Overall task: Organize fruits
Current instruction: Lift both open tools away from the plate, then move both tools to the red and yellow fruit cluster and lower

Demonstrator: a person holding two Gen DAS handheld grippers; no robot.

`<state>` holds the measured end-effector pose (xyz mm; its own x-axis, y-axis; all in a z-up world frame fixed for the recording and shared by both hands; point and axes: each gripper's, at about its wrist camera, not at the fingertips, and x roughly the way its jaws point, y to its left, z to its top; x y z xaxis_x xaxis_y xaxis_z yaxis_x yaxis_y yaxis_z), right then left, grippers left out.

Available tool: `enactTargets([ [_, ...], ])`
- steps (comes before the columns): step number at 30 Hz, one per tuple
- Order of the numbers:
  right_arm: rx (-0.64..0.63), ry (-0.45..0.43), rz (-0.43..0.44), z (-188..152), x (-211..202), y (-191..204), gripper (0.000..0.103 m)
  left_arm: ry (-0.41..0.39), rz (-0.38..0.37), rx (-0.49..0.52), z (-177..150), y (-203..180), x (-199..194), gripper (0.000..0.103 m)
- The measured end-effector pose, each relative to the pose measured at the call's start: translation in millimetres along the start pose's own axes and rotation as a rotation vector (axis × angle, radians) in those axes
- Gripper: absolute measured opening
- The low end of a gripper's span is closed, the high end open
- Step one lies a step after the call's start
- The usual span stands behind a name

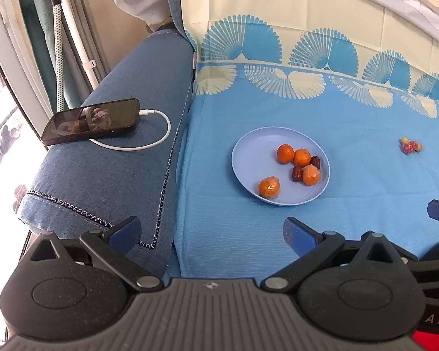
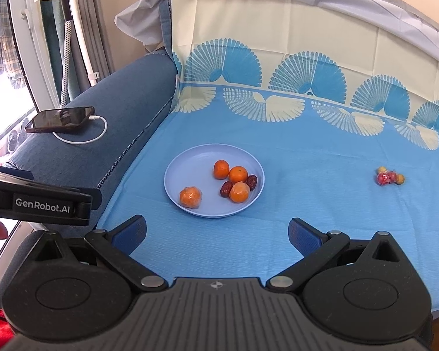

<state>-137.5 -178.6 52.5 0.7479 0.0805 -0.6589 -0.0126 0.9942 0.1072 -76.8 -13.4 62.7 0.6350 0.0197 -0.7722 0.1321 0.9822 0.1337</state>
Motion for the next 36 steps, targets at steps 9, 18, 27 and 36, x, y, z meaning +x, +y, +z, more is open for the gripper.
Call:
enactTargets([
  [9,0.045,0.012,-0.031,0,12,-16,0.102,0.017,-0.012,0.029,11,-12,11,0.103],
  [18,0.219,-0.018,-0.184,-3,32,-99,0.102,0.032,-0.016,0.086,39,-55,37,0.103],
  [27,0.424,-0.078,-0.465,-5,81,-242,0.102,0.074,-0.115,0.154,78,-137,84,0.103],
  [36,0.542,-0.038,-0.544,-11,153,-376,0.102,0.085,-0.297,0.281,124,-278,157,0.103],
])
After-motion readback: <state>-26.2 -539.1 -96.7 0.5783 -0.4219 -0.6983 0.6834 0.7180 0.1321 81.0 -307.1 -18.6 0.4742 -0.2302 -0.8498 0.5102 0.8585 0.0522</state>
